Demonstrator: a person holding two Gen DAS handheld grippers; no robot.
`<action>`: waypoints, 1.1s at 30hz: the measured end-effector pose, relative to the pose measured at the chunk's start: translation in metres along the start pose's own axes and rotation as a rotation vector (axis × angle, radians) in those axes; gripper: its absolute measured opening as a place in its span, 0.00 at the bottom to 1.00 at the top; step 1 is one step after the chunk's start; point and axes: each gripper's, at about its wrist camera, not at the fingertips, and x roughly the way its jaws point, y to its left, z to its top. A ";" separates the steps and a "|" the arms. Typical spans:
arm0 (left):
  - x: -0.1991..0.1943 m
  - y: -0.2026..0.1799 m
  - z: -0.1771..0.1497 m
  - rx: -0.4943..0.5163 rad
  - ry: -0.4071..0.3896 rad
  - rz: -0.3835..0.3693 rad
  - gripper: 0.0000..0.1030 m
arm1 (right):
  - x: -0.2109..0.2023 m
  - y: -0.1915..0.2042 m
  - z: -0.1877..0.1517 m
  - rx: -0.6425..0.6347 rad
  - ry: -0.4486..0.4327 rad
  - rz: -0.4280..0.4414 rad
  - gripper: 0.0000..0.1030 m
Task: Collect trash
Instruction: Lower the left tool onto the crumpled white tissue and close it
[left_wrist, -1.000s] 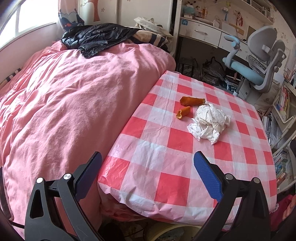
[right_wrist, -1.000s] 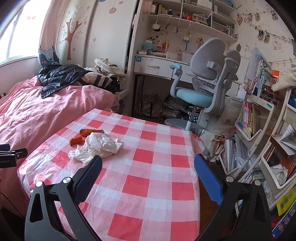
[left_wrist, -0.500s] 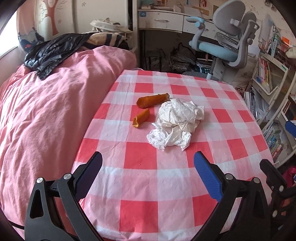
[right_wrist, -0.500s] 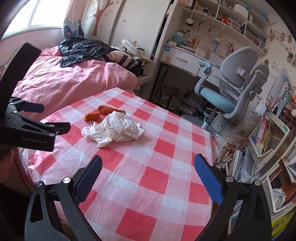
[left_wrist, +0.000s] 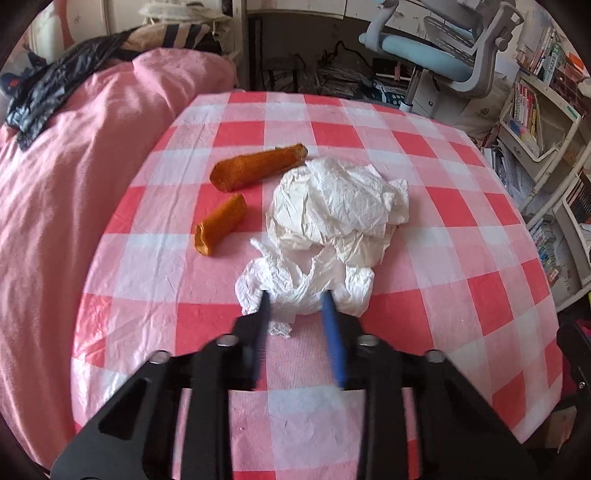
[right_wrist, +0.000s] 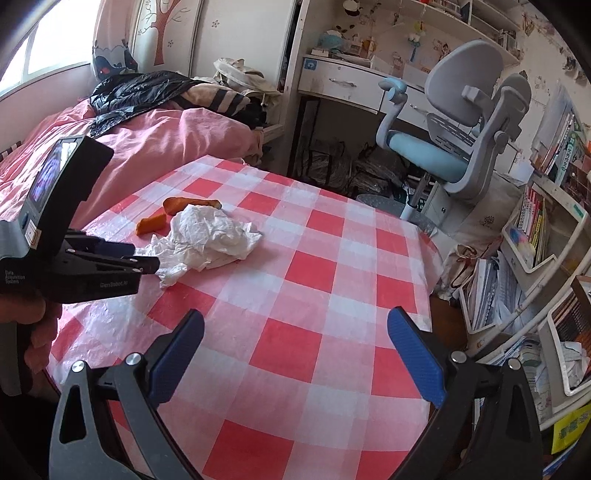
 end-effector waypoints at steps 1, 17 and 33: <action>0.001 0.006 -0.001 -0.024 0.025 -0.031 0.06 | 0.001 0.001 0.001 0.001 -0.001 0.007 0.93; -0.012 0.019 0.010 -0.078 -0.012 -0.074 0.69 | 0.025 -0.003 0.014 0.075 0.013 0.087 0.93; -0.051 0.043 0.006 -0.071 -0.038 -0.076 0.04 | 0.058 0.024 0.036 0.061 -0.017 0.225 0.93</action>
